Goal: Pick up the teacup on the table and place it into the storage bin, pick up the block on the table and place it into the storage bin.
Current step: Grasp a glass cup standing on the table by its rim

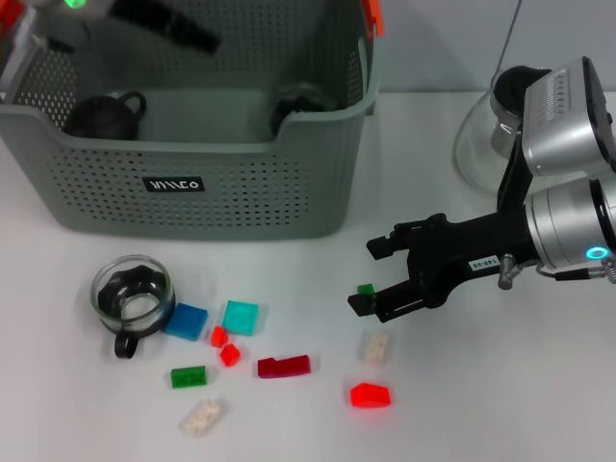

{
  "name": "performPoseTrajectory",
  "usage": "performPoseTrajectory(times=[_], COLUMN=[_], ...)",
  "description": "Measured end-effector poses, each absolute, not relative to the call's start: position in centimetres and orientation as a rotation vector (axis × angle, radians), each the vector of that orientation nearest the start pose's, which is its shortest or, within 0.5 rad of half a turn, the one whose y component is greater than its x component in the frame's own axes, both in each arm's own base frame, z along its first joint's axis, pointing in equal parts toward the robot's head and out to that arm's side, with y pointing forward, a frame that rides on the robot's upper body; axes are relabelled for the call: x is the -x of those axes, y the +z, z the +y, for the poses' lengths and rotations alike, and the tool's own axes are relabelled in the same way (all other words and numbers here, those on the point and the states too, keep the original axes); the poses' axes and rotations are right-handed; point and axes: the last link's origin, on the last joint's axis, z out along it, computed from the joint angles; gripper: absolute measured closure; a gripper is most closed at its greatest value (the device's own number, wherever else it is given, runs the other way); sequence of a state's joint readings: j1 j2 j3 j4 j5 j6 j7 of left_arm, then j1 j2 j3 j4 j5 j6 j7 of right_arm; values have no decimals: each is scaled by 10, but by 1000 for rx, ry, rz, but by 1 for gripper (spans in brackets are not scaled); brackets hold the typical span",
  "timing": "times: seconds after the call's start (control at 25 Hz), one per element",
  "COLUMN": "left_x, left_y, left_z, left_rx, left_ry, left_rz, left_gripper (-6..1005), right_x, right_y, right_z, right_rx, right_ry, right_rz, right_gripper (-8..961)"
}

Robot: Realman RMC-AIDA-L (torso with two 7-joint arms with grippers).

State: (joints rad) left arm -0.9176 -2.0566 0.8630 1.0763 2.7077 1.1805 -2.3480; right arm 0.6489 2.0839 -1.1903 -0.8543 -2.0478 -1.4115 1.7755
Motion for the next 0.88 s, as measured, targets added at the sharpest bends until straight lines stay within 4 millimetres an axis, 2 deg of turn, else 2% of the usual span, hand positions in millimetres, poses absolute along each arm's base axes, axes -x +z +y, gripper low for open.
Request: performPoseTrajectory(times=[0.12,0.2,0.24,0.28,0.32,0.4,0.56,0.76,0.88], left_x=[133,123,123,118,118,123,141,170,183], left_y=[98,113,113,122,123,124,118,111,109], left_z=[450,428,428,395,391,363,327,298,288], left_rx=[2375,2481,2481,2623,2635,2721,2785,2846,2873], left_ry=[-188,-358,-358,-510,-519,-571,-529,-422,-380], left_rz=[-746,-685,-685,-552,-536,-406,-289,-260,-268], left_gripper=[333,306,292,278,265,252,253,256,257], right_x=[-189,-190,-190,-190,-190,-190,-190,-192,-192], right_y=[-43,-42,-41,-40,-40,-39,-39,-39,-39], right_z=[357,358,359,359,359,360,360,363,363], right_rx=[3003,2997,2991,2989,2986,2981,2979,2957,2955], right_ry=[227,232,237,240,243,247,249,248,248], right_rz=[553,556,560,561,564,566,570,580,581], right_gripper=[12,12,12,12,12,12,12,12,12])
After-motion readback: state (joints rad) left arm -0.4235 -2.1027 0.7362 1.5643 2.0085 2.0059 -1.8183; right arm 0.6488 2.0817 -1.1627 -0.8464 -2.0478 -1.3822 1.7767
